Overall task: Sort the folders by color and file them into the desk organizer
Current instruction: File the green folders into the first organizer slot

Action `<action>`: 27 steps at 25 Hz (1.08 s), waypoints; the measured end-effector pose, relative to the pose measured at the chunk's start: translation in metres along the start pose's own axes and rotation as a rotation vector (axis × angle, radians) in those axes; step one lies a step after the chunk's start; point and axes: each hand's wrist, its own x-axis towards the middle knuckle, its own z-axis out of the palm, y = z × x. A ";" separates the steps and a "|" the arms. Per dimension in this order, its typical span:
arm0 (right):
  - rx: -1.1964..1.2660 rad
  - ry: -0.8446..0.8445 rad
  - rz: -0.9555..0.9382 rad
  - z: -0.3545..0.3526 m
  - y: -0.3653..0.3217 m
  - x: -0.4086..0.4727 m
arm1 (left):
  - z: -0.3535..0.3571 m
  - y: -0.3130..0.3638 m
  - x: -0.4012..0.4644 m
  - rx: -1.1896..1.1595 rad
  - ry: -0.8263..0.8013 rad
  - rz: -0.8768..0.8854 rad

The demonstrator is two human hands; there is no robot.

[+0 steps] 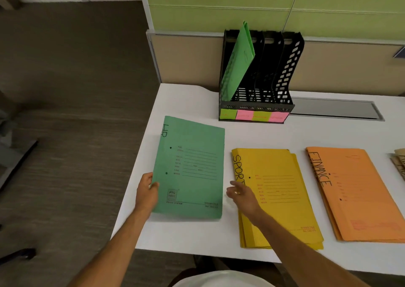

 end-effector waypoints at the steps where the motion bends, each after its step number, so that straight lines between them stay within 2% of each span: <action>1: 0.076 0.023 0.014 -0.007 -0.006 0.004 | 0.005 0.006 0.000 -0.024 -0.020 0.007; 6: 0.417 -0.044 0.049 -0.038 -0.041 0.010 | 0.027 0.039 0.007 -0.093 -0.133 0.040; 13: 0.470 -0.193 0.006 -0.092 -0.079 0.010 | 0.059 0.084 0.023 -0.046 -0.371 0.093; 19: 0.462 -0.016 -0.157 -0.142 -0.098 0.013 | 0.105 0.130 0.063 0.224 -0.466 0.152; 24: 0.375 0.205 -0.289 -0.182 -0.106 0.013 | 0.140 0.176 0.109 0.580 -0.407 0.430; 27: 0.315 0.339 -0.350 -0.196 -0.126 0.020 | 0.166 0.208 0.138 0.719 -0.432 0.602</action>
